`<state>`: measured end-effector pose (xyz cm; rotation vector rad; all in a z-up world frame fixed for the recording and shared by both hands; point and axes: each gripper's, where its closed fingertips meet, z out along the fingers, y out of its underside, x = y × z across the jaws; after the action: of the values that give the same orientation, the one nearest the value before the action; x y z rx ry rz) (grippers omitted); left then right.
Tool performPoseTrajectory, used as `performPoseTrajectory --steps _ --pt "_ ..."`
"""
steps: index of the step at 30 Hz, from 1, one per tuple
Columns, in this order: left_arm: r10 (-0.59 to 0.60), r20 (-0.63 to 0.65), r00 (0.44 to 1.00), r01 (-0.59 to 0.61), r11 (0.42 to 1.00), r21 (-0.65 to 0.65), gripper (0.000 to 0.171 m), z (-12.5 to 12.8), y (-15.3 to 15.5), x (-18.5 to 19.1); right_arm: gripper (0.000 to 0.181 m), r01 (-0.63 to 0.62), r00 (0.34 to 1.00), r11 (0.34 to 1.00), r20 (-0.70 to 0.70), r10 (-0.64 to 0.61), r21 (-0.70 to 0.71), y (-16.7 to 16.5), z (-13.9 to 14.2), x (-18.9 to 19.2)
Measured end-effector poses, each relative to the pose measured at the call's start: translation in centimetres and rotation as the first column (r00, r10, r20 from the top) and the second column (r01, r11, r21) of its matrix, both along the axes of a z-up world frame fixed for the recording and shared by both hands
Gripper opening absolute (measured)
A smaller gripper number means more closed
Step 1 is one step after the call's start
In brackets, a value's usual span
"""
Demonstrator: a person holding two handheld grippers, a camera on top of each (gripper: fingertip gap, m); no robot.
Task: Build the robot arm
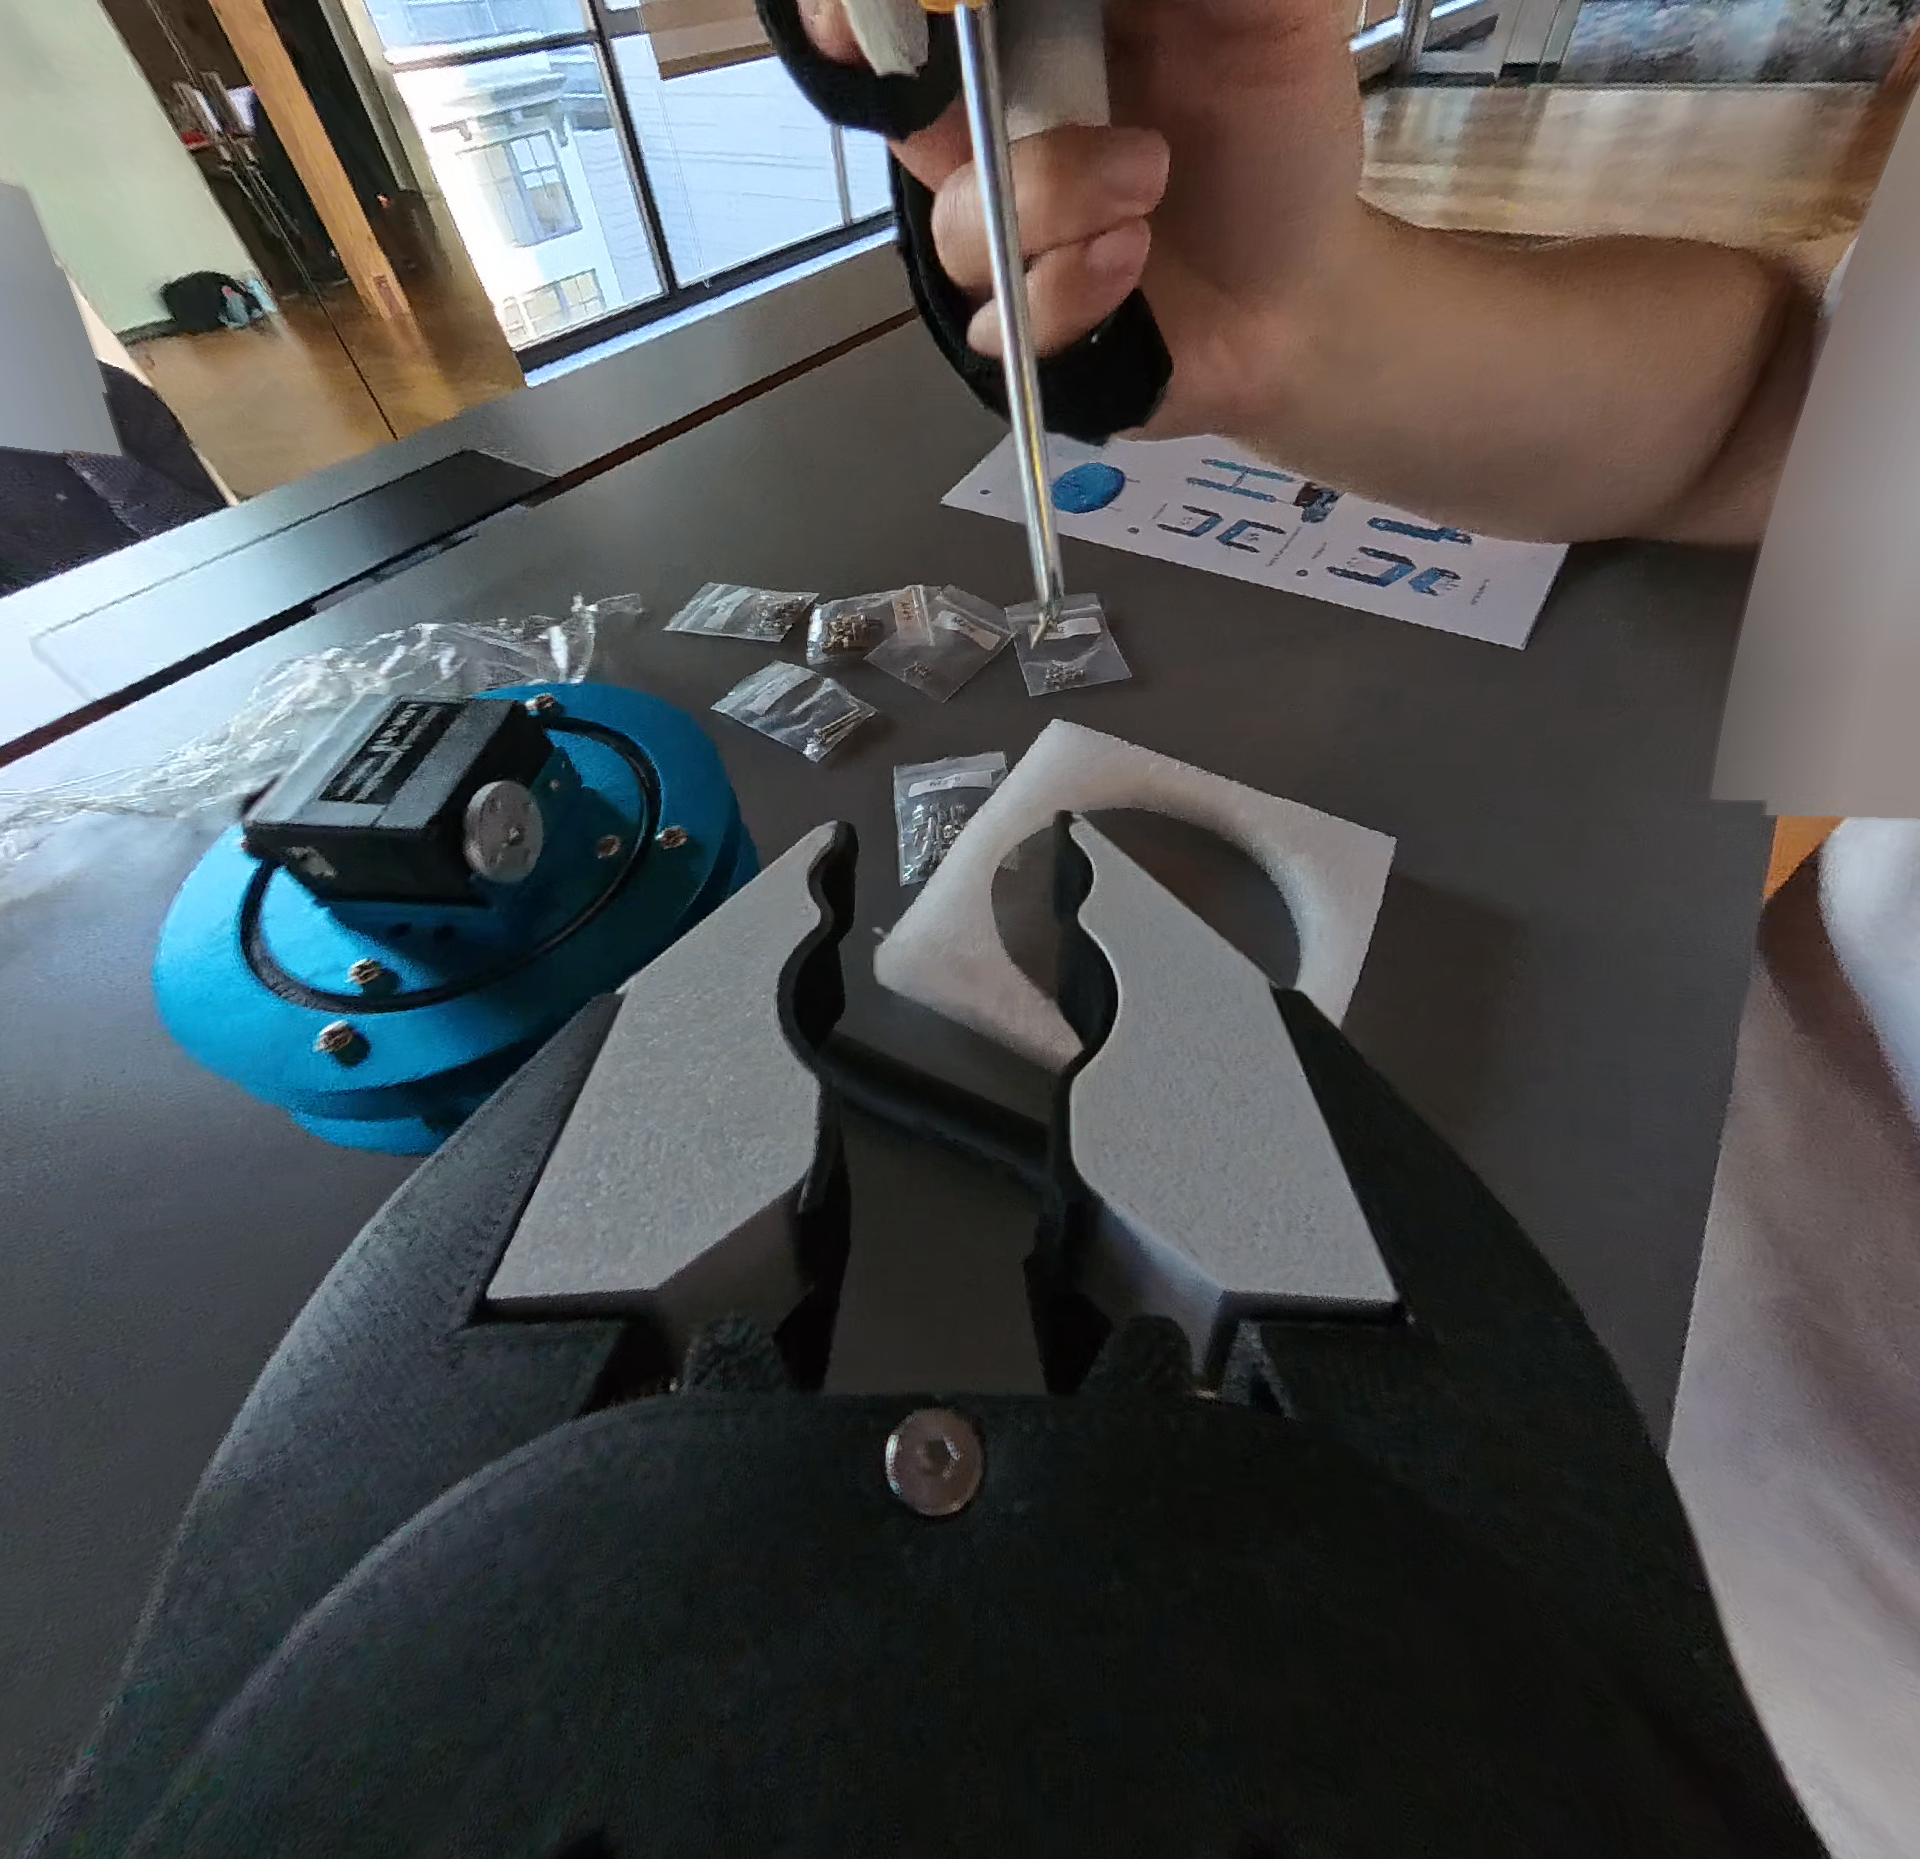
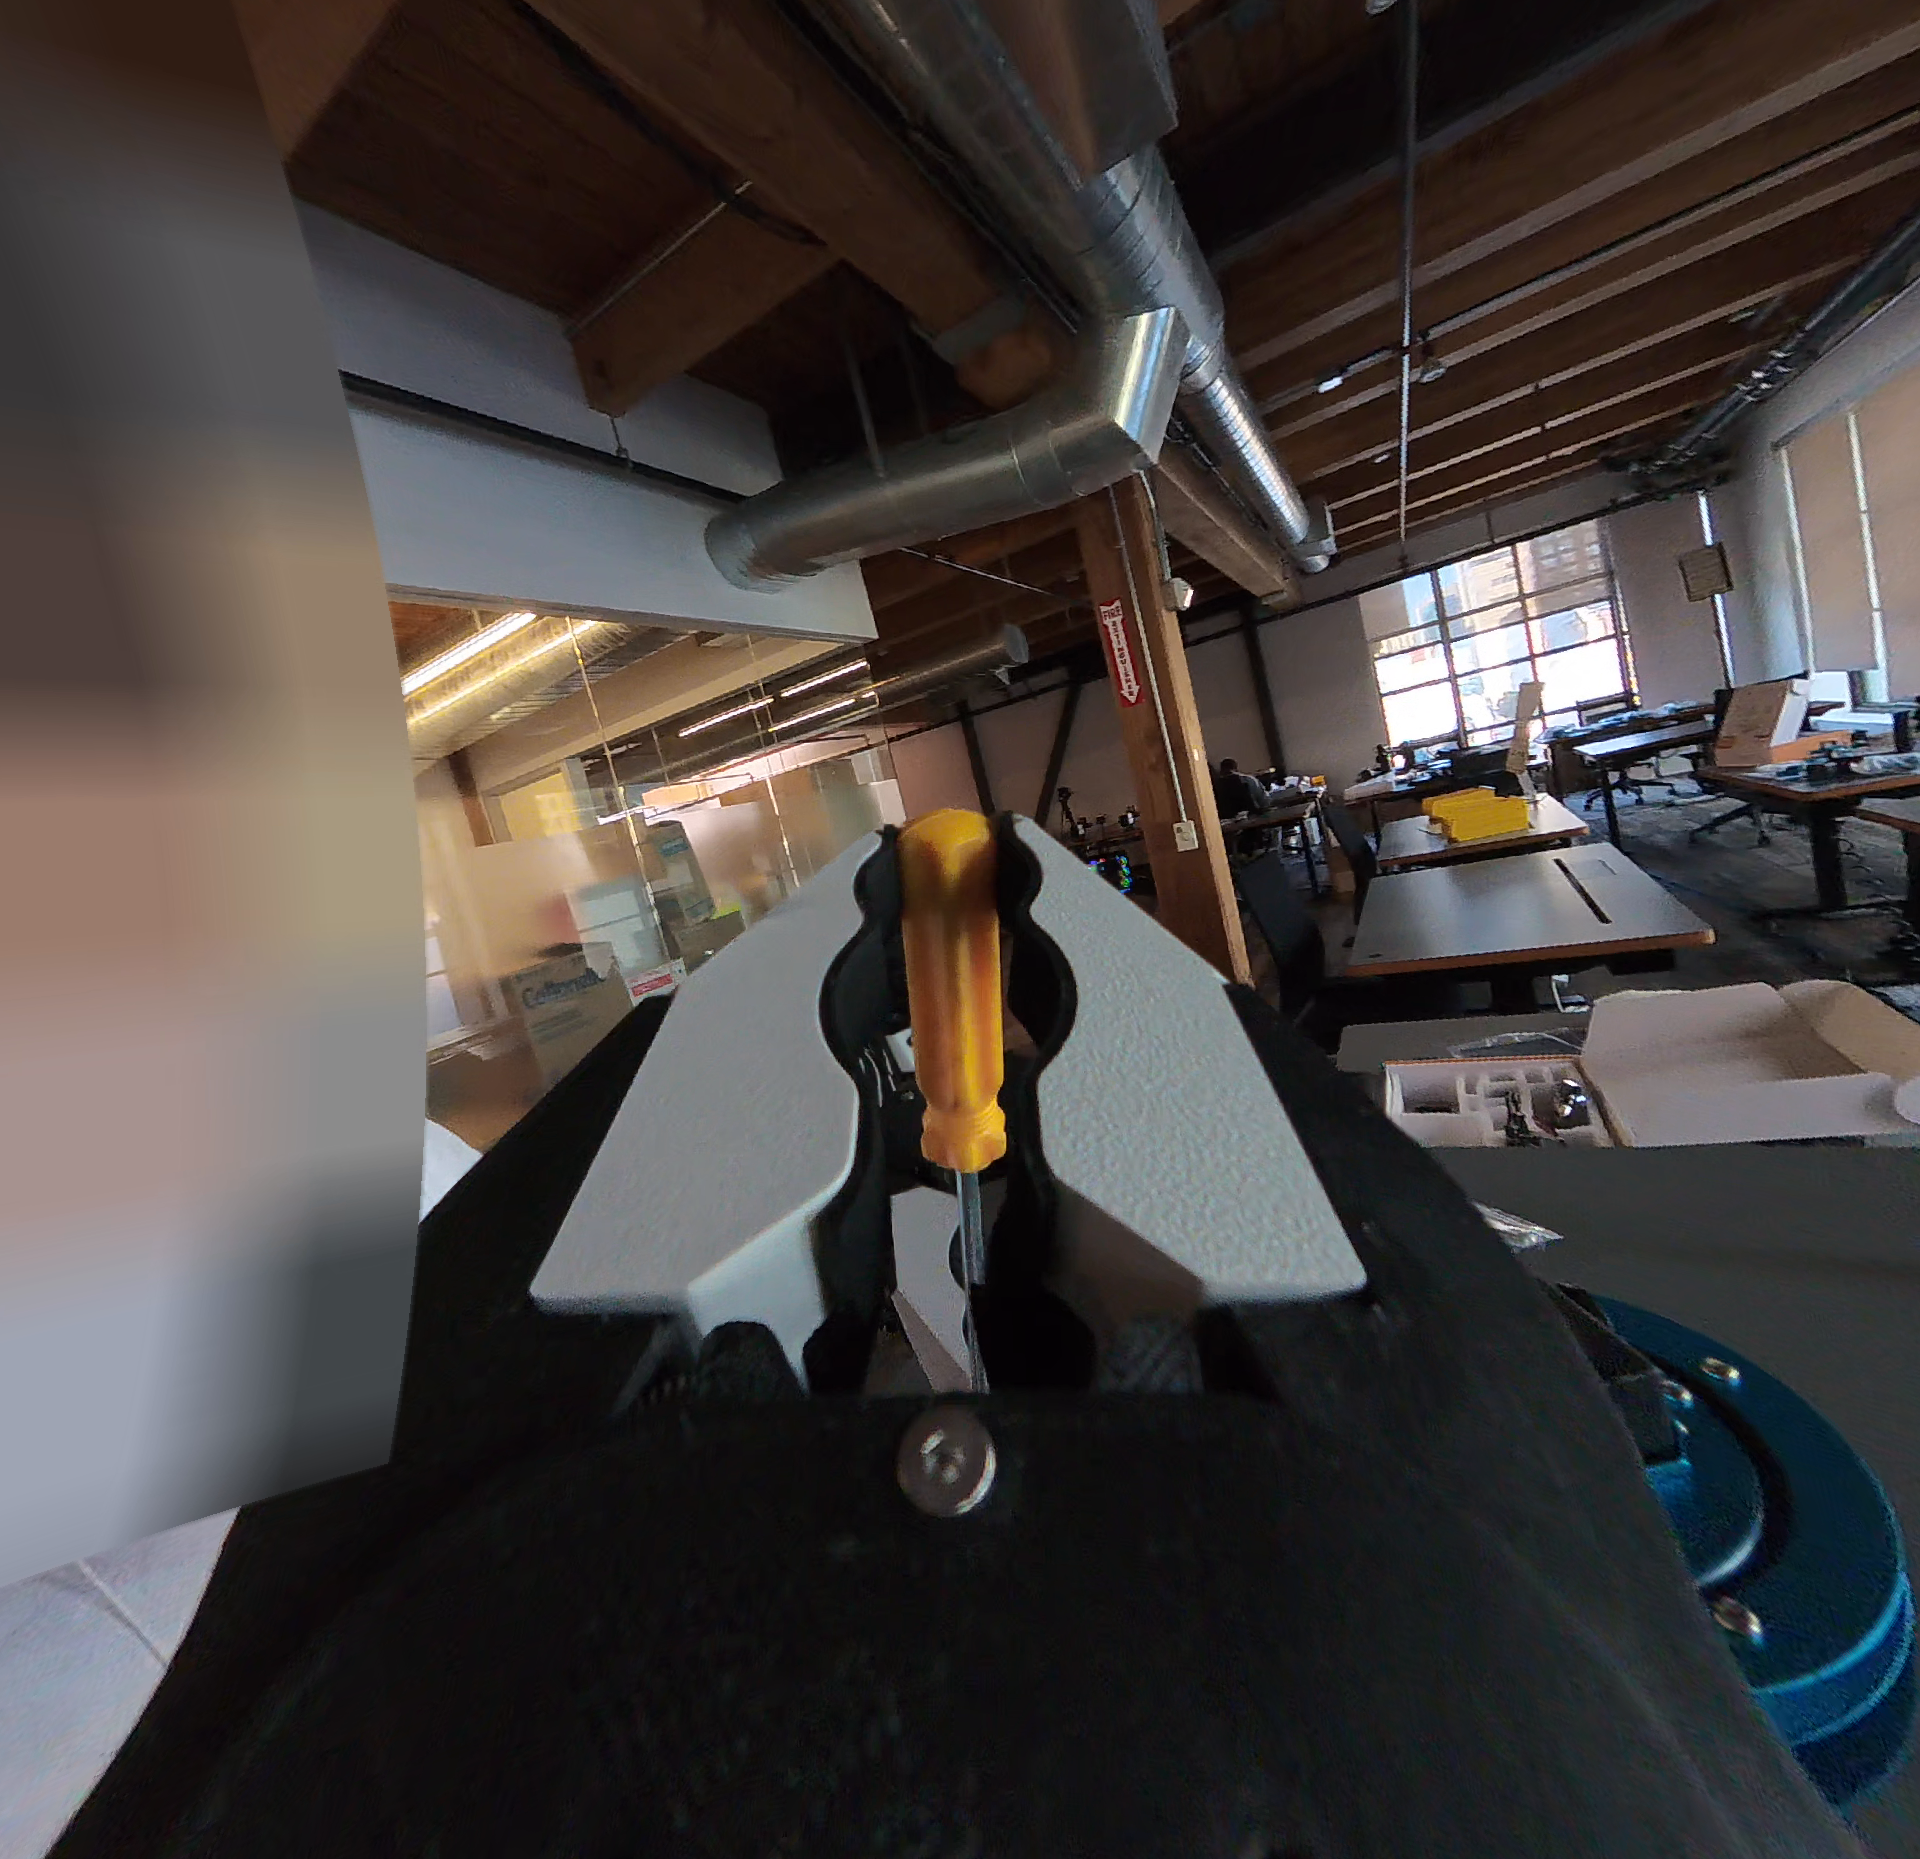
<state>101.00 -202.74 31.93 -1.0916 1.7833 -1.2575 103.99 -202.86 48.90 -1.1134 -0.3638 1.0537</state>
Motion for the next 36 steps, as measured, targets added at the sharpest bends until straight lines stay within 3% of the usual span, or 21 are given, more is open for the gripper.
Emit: performPoseTrajectory --steps 11,15,20,36 --pt "-0.078 0.014 0.997 0.079 0.995 -0.056 0.032 0.1 -1.7 1.3 0.015 0.081 0.995 0.995 -0.053 -0.079 0.050 -2.6 1.0 2.0" --pt "-0.132 0.069 0.989 0.132 0.991 0.009 0.031 1.2 -2.5 2.1 0.016 0.068 0.991 0.998 -0.118 -0.066 0.010 -2.0 0.5 2.5" --pt "-0.168 0.118 0.979 0.165 0.986 0.036 0.013 2.1 -3.2 1.9 0.016 0.056 0.984 0.998 -0.169 -0.056 -0.009 -1.3 0.1 2.8" --pt "-0.178 0.152 0.972 0.182 0.983 -0.014 0.005 2.4 -3.3 1.3 0.016 0.055 0.982 0.998 -0.180 -0.059 -0.031 -0.4 -0.6 2.8"
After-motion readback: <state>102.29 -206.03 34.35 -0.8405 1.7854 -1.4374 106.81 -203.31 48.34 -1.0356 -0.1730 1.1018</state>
